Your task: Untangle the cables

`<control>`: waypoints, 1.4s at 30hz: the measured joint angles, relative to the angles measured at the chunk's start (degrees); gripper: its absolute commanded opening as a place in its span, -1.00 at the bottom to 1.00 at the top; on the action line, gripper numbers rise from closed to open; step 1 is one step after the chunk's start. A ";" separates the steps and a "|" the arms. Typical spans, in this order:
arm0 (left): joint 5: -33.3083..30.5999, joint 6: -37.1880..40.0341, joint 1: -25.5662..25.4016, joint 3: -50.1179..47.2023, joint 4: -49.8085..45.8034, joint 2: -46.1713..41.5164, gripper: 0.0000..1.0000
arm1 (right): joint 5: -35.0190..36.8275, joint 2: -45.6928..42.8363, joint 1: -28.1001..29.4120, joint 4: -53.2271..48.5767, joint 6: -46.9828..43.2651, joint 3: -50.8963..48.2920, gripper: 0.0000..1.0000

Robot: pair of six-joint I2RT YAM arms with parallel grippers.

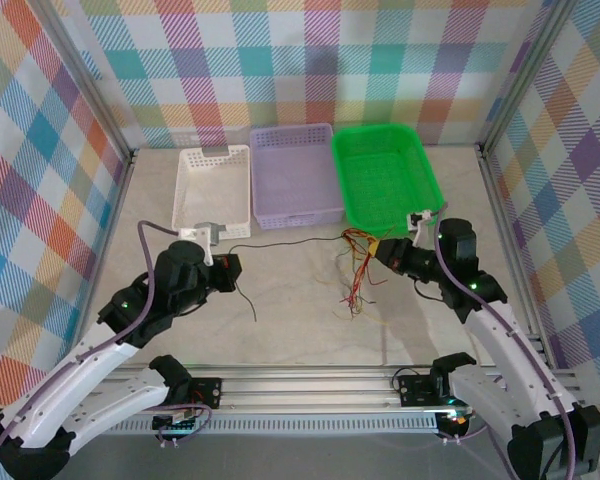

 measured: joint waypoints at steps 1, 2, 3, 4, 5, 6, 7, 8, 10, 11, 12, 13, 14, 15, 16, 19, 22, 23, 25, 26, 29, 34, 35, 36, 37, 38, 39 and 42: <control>-0.07 0.42 0.68 1.36 -1.36 0.11 -1.00 | 0.02 -0.13 -0.61 -0.46 0.15 -0.42 -1.00; -0.09 0.85 1.36 2.54 -2.67 0.20 -1.00 | 0.00 -0.24 -1.11 -0.92 0.20 -0.68 -1.00; -0.15 1.42 2.01 3.58 -3.82 0.22 -1.00 | -0.04 -0.35 -1.51 -1.20 0.22 -0.92 -1.00; -0.28 1.86 2.58 4.72 -5.05 0.22 -1.00 | -0.07 -0.44 -1.86 -1.33 0.22 -1.14 -1.00; -0.39 2.25 3.04 5.81 -6.08 0.20 -1.00 | -0.07 -0.48 -2.23 -1.51 0.22 -1.36 -1.00; -0.46 2.78 3.39 6.91 -7.10 0.20 -1.00 | -0.02 -0.48 -2.49 -1.66 0.20 -1.49 -1.00; -0.48 3.21 3.61 8.13 -8.11 0.22 -1.00 | 0.07 -0.50 -2.86 -1.88 0.17 -1.68 -1.00; -0.48 3.78 3.85 9.49 -8.92 0.17 -1.00 | 0.24 -0.50 -3.21 -2.10 0.15 -1.88 -1.00; -0.46 4.85 4.09 11.89 -10.08 -0.20 -1.00 | 0.94 -0.44 -4.17 -2.75 0.11 -2.40 -1.00; -0.50 5.35 4.17 13.16 -10.60 -0.57 -1.00 | 1.27 -0.37 -4.92 -2.91 0.11 -2.86 -1.00; -0.48 5.92 4.20 14.29 -10.93 -1.07 -1.00 | 1.51 -0.33 -5.53 -2.99 0.13 -3.32 -1.00; -0.55 6.47 4.20 15.34 -11.10 -1.70 -1.00 | 1.68 -0.26 -6.23 -3.02 0.13 -3.91 -1.00; -0.72 7.08 4.20 16.46 -11.39 -2.32 -1.00 | 1.66 -0.24 -6.93 -3.02 0.13 -4.52 -1.00; -0.94 7.63 4.20 17.46 -11.58 -2.80 -1.00 | 1.66 -0.20 -7.61 -2.99 0.13 -5.18 -1.00; -1.03 8.09 4.20 18.45 -11.96 -3.19 -1.00 | 1.64 -0.09 -8.20 -2.95 0.13 -5.75 -1.00; -1.38 9.18 4.20 21.46 -12.90 -4.31 -1.00 | 1.64 0.46 -8.94 -2.86 0.13 -6.84 -1.00; -1.38 9.64 4.20 22.69 -12.83 -4.11 -1.00 | 1.38 0.61 -8.94 -2.19 0.13 -7.30 -1.00; -1.38 9.81 4.20 22.75 -12.87 -3.93 -1.00 | 1.18 0.52 -8.94 -1.66 0.13 -7.50 -1.00; -1.55 10.38 4.20 22.84 -12.74 -3.13 -1.00 | 0.55 0.09 -8.94 -1.03 -0.04 -7.82 -1.00; -1.64 10.67 4.20 22.88 -12.55 -2.49 -1.00 | 0.15 -0.35 -8.94 -0.96 -0.11 -7.89 -1.00; -2.43 11.67 4.20 23.58 -12.22 -0.17 -1.00 | -0.79 -1.53 -8.94 -0.72 -1.01 -7.89 -1.00; -5.33 13.92 4.20 26.25 -10.10 4.39 -1.00 | -3.04 -2.12 -8.94 -0.22 -1.70 -7.91 -1.00; -6.08 14.43 4.22 26.95 -9.20 5.29 -1.00 | -3.39 -2.12 -8.94 -0.13 -1.86 -7.91 -1.00; -6.60 14.84 4.22 27.54 -8.63 5.97 -1.00 | -3.69 -2.19 -8.94 -0.13 -2.05 -7.93 -1.00; -7.26 15.28 4.22 28.33 -7.80 6.80 -1.00 | -4.04 -2.36 -8.94 -0.13 -2.25 -7.96 -1.00; -7.87 15.69 4.22 29.22 -7.26 7.61 -1.00 | -4.35 -2.58 -8.94 -0.11 -2.47 -8.02 -1.00; -8.41 16.09 4.22 29.99 -6.75 8.46 -1.00 | -4.63 -2.86 -8.94 -0.11 -2.64 -8.11 -1.00; -9.97 17.40 4.33 32.39 -4.46 11.45 -1.00 | -5.44 -3.72 -8.94 -0.07 -2.71 -8.26 -1.00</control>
